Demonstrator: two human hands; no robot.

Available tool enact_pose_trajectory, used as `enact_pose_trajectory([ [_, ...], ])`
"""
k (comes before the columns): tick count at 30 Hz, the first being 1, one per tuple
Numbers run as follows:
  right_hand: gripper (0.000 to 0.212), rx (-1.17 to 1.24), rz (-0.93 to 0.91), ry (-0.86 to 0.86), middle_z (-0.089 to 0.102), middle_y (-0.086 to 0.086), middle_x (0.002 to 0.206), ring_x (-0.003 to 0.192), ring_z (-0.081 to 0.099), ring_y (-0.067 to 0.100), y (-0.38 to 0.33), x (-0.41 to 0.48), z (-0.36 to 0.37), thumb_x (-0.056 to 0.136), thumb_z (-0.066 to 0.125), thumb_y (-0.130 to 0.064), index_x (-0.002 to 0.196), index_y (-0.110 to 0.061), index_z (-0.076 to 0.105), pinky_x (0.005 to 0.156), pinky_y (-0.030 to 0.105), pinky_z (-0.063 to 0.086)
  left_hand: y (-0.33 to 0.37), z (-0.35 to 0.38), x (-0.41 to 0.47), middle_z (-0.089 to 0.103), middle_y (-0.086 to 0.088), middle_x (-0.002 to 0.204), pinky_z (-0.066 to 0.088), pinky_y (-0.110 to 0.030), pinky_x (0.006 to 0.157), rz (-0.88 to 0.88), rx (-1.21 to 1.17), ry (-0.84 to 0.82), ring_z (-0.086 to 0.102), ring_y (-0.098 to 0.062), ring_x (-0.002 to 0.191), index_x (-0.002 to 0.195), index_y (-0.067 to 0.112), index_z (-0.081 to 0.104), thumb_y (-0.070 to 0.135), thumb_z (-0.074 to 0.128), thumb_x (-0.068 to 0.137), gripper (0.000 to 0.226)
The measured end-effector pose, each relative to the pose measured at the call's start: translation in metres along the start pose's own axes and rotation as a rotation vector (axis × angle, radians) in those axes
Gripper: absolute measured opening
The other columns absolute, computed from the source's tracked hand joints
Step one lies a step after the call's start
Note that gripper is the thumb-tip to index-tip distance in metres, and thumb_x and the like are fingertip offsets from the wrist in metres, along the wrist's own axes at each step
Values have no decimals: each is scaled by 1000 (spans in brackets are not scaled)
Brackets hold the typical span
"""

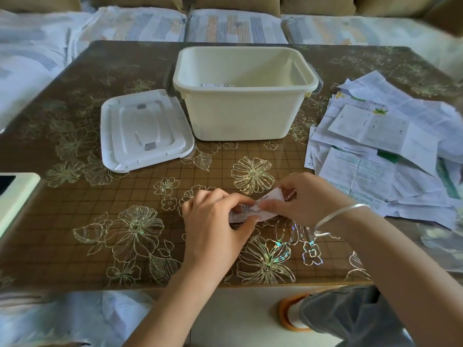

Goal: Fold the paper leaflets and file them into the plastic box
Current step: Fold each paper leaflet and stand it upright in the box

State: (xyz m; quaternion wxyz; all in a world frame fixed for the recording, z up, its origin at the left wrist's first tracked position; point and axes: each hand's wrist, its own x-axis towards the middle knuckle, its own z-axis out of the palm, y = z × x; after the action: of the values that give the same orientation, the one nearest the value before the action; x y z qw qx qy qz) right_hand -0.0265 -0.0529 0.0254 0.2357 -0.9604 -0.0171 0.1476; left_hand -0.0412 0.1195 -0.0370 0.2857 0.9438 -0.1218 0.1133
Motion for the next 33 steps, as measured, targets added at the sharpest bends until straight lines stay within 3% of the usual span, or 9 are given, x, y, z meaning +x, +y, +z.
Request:
enact_pose_trajectory([
  [5, 35, 604, 9, 166, 74, -3, 85, 77, 69, 11, 3, -32, 20, 91, 46, -45, 90, -26, 75, 66, 21, 54, -1, 0, 3, 55, 20, 83, 15, -29, 70, -6, -1, -16, 47, -11, 87, 95, 42, 68, 57, 68, 75, 26],
  [7, 23, 548, -103, 264, 74, -6, 89, 85, 68, 15, 7, -38, 39, 94, 52, -35, 95, -34, 75, 77, 36, 55, 0, 1, 4, 55, 18, 82, 13, -30, 68, -4, -6, -12, 46, -13, 85, 90, 38, 69, 64, 58, 73, 33],
  [11, 26, 267, -386, 482, 68, -20, 107, 109, 58, -1, 17, -37, 63, 88, 56, -19, 106, -29, 73, 92, 30, 49, -3, -2, 5, 58, 17, 81, 16, -30, 69, -6, -26, -31, 47, -12, 85, 92, 37, 70, 67, 45, 71, 44],
  [14, 34, 116, -471, 475, 64, -22, 118, 123, 51, 5, 24, -33, 70, 88, 54, -15, 115, -29, 69, 95, 41, 46, -9, -9, 6, 58, 20, 87, 26, -30, 77, 18, -65, -95, 50, -11, 91, 102, 36, 67, 51, 64, 78, 28],
  [18, 48, -5, -511, 446, 60, -21, 126, 128, 47, 11, 26, -33, 73, 81, 51, -7, 121, -29, 66, 98, 41, 43, -19, -24, 6, 56, 25, 115, 32, -20, 95, 22, -219, -223, 54, 4, 100, 125, 37, 55, 45, 71, 76, 52],
  [22, 47, -19, -488, 424, 61, -22, 123, 127, 49, 10, 25, -33, 69, 81, 45, -14, 119, -31, 66, 98, 39, 43, -29, -29, 7, 53, 20, 120, 37, -7, 85, 2, -336, -159, 60, 0, 96, 100, 33, 68, 37, 69, 80, 21],
  [27, 37, 96, -442, 343, 62, -24, 121, 127, 47, 3, 26, -35, 63, 86, 45, -26, 113, -36, 68, 102, 38, 41, -30, -17, -2, 57, 16, 109, 29, -25, 88, 48, -95, -58, 48, -6, 99, 91, 33, 70, 44, 66, 78, 17],
  [30, 26, 374, -254, 366, 67, -20, 107, 99, 61, 0, 20, -31, 52, 89, 54, -25, 101, -41, 70, 86, 25, 51, -30, -16, -3, 55, 17, 109, 25, -27, 83, 48, -53, -46, 42, -5, 100, 92, 36, 67, 51, 62, 77, 22],
  [33, 10, 312, -33, 469, 68, -15, 81, 69, 61, 6, 8, -16, 45, 88, 62, -28, 90, -36, 68, 65, 26, 51, -28, -16, -2, 55, 16, 109, 21, -25, 81, 37, -44, -45, 43, -7, 103, 92, 36, 68, 52, 61, 77, 23],
])
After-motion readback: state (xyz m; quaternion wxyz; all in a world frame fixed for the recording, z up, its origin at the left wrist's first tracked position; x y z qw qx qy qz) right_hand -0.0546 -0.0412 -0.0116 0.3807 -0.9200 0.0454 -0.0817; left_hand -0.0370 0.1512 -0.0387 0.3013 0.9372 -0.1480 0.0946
